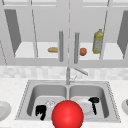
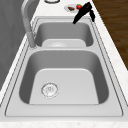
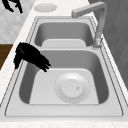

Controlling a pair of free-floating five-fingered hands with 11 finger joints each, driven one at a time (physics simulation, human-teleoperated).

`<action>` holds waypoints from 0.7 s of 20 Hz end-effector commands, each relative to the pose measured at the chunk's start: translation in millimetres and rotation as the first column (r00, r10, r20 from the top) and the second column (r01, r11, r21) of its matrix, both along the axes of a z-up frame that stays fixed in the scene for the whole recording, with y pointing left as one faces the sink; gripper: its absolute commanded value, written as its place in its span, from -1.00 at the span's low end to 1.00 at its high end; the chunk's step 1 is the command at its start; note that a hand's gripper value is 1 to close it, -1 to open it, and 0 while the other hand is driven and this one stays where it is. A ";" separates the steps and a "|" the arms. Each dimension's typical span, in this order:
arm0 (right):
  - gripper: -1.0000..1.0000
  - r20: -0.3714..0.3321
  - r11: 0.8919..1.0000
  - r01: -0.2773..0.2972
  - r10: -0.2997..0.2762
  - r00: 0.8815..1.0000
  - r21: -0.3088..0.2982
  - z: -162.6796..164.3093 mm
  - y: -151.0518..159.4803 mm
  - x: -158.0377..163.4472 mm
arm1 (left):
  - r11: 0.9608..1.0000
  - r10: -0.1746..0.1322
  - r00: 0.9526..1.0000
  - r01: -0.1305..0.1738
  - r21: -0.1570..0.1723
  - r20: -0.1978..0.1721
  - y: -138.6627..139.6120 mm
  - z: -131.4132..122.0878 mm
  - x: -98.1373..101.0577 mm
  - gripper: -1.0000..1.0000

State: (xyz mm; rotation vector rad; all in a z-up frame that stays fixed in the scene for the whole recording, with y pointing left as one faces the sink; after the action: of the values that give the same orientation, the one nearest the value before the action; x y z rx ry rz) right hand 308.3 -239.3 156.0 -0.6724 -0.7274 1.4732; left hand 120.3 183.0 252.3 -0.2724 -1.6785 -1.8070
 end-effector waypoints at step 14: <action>-1.00 0.146 1.000 0.006 -0.008 0.989 0.014 86.4 0.1 -98.8 | 1.000 0.000 1.000 0.000 0.000 0.000 0.0 0.0 0.0 0.00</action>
State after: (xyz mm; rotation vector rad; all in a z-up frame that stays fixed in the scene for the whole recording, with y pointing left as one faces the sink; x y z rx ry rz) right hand 227.3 -239.3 226.5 -0.7464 -0.7984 1.4498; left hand 120.3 183.0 252.3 -0.2724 -1.6785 -1.8070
